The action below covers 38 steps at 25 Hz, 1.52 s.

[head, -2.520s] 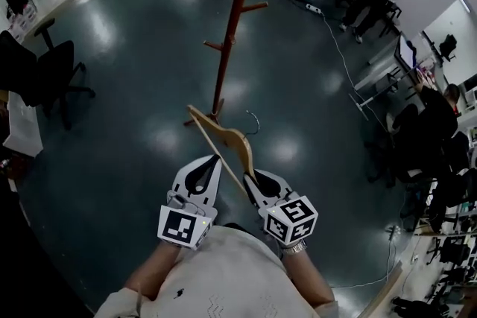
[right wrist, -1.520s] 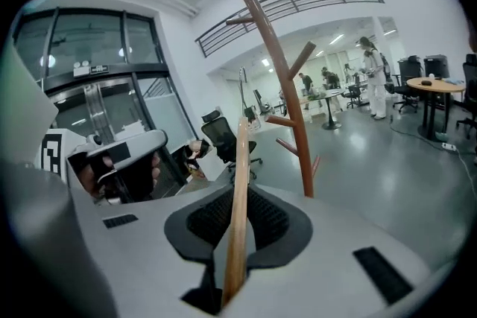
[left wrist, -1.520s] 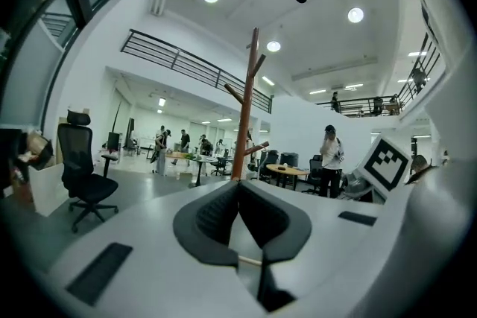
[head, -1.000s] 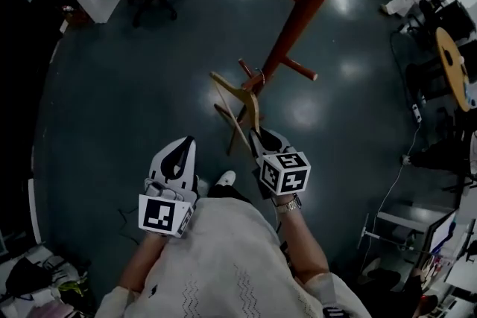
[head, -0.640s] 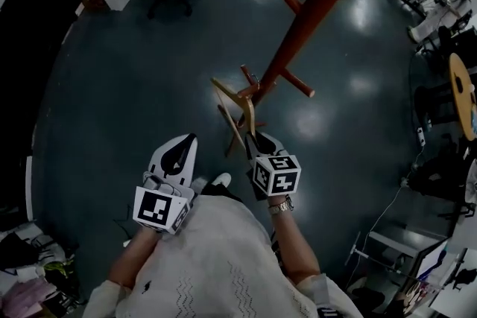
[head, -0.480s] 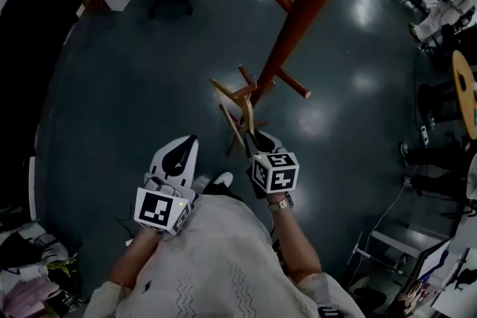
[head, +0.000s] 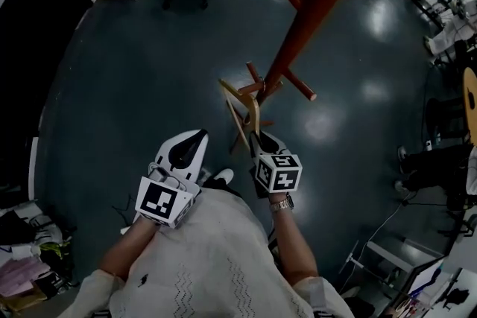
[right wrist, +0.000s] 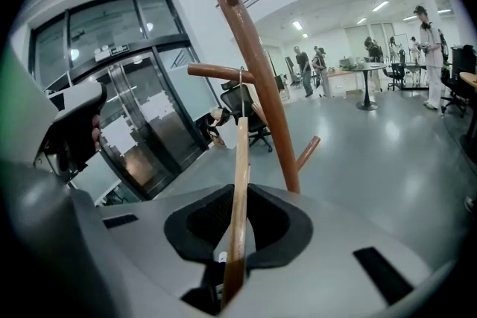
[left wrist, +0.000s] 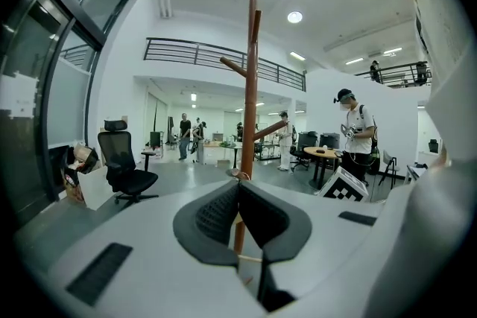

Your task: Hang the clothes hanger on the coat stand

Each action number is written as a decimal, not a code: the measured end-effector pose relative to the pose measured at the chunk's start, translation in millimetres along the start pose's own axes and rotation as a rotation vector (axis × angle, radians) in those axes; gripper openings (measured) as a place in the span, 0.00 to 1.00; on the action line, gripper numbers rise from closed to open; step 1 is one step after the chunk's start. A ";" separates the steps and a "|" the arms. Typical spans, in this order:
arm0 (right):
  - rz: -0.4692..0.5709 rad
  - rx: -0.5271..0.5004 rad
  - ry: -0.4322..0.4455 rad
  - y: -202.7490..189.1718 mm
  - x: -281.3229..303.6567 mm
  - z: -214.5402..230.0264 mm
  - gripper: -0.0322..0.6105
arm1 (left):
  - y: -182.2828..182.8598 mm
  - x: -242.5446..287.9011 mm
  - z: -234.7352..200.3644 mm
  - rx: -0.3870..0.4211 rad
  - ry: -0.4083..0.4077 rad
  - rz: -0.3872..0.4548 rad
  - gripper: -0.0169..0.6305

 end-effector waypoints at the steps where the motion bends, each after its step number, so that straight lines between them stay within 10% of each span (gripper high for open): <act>1: 0.000 0.002 0.003 -0.9 1.1 1.4 0.16 | -0.4 -0.8 -0.8 -0.002 0.002 0.001 0.05; 38: -0.056 -0.279 0.114 11.4 46.3 60.0 0.16 | -1.4 -1.6 -22.1 -0.031 0.017 0.011 0.05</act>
Point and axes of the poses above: the fingertips, and each gripper's own axes: x forward along the fingers, z to its right, y out of its top, the point moved 7 cm from there along -x, backward along the fingers, and after that the axes turned 3 degrees about -x, right-handed, at the moved point
